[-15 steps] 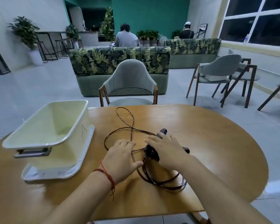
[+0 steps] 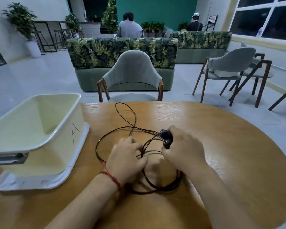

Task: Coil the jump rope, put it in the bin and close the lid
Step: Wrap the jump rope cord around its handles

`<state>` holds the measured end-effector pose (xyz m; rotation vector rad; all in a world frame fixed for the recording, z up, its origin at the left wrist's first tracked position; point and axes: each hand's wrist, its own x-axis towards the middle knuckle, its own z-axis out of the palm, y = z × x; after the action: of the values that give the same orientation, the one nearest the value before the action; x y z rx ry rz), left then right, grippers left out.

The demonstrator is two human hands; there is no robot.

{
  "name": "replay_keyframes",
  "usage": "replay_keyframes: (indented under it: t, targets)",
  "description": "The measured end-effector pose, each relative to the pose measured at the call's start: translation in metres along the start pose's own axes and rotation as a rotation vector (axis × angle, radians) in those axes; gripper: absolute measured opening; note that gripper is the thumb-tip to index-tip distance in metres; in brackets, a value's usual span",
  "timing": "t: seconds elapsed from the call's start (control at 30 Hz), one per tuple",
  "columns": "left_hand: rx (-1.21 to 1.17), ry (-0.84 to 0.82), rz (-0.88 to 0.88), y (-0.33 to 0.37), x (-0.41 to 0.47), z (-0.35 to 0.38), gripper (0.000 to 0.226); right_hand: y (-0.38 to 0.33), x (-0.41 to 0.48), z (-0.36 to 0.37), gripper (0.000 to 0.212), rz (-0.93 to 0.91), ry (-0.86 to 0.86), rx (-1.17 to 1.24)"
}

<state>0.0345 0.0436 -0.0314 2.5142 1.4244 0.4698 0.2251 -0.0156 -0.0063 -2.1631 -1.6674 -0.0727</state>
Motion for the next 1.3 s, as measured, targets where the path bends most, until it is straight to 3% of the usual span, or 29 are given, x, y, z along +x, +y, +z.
replay_keyframes:
  t: [0.1,0.3,0.37,0.53,0.6,0.73,0.8,0.87,0.97,1.03,1.13,1.23,1.3]
  targets:
    - [0.153,0.073,-0.053,-0.008,0.014,-0.013,0.025,0.005,-0.003,-0.01,0.022,0.165,0.043,0.029]
    - [0.294,0.158,-0.344,-0.024,0.047,-0.051,0.03,0.039,-0.005,-0.029,0.027,0.401,0.06,0.033]
    - [0.099,0.134,-0.363,-0.025,0.053,-0.054,0.028,0.042,-0.008,-0.03,0.025,0.396,0.002,0.035]
    - [-0.738,0.086,-0.336,0.008,0.078,-0.065,0.02,0.038,-0.012,-0.028,0.027,0.372,-0.098,0.08]
    - [-0.876,0.107,-0.261,0.022,0.095,-0.082,0.012,0.037,-0.012,-0.029,0.028,0.372,-0.11,0.105]
    - [-0.41,0.296,0.096,0.023,0.125,-0.111,0.018,0.038,-0.015,-0.03,0.026,0.359,-0.127,0.147]
    - [-0.176,0.332,0.152,0.016,0.134,-0.116,0.021,0.043,-0.017,-0.032,0.023,0.366,-0.121,0.163]
    - [0.159,0.342,0.082,0.005,0.141,-0.121,0.019,0.05,-0.017,-0.036,0.021,0.396,-0.101,0.186]
    - [0.537,0.277,-0.188,-0.01,0.153,-0.132,0.033,0.06,-0.015,-0.041,0.023,0.45,-0.066,0.217]
    - [0.359,0.132,-0.324,-0.007,0.162,-0.142,0.034,0.062,-0.015,-0.041,0.024,0.458,-0.068,0.229]
    - [-0.342,-0.129,-0.527,0.005,0.175,-0.145,0.034,0.063,-0.015,-0.04,0.022,0.464,-0.099,0.239]
    - [-0.627,-0.115,-0.49,0.014,0.186,-0.155,0.029,0.07,-0.016,-0.038,0.021,0.485,-0.126,0.238]
    - [-1.023,0.016,-0.505,0.018,0.197,-0.177,0.038,0.075,-0.018,-0.038,0.018,0.501,-0.16,0.231]
